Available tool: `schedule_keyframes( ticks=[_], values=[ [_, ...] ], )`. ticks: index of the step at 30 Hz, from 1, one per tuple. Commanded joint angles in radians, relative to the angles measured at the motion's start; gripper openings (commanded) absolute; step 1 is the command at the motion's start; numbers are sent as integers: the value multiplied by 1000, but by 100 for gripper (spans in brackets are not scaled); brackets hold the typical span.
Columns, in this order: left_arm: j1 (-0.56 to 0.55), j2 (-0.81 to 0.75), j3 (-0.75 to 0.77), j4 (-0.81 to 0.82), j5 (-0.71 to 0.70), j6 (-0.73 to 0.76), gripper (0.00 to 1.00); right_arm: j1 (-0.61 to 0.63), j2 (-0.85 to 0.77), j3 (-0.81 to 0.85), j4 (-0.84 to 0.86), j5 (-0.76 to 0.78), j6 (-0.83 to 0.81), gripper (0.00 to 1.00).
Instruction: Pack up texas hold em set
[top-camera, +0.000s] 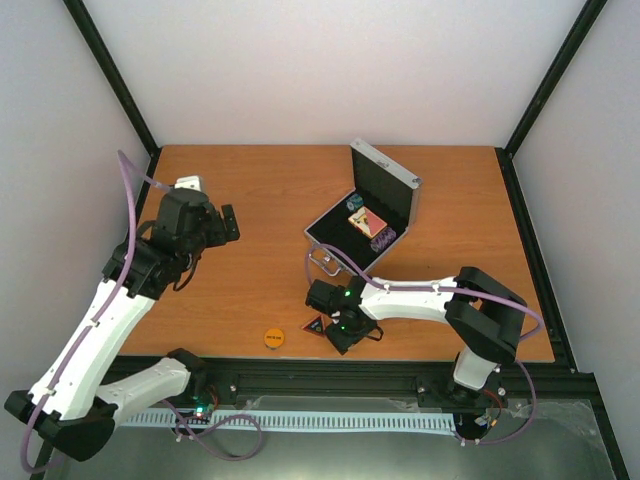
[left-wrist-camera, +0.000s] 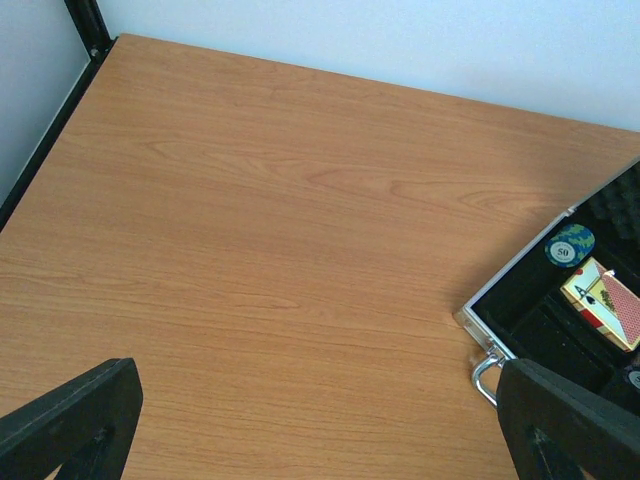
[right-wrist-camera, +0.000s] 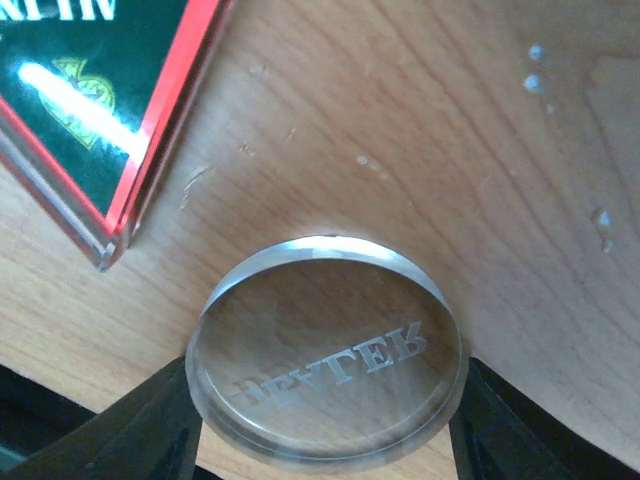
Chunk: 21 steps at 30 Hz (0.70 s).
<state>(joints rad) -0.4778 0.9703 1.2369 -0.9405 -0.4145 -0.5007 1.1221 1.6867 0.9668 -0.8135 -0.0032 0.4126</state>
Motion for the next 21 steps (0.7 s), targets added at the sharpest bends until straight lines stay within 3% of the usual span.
schedule_keyframes(
  ticks=[1,7,14,21],
  values=[
    [4,-19,4,-15,3,-7,100,5,21,7,1,22,-4,55],
    [4,-31,2,-17,1,-2,100,6,8,66,-63,94,-7,42],
    [5,-63,-9,-22,-3,-5,100,-30,-46,226,-171,198,-11,42],
    [4,-90,-16,-28,-4,-16,100,-239,-4,375,-170,176,-81,41]
  ],
)
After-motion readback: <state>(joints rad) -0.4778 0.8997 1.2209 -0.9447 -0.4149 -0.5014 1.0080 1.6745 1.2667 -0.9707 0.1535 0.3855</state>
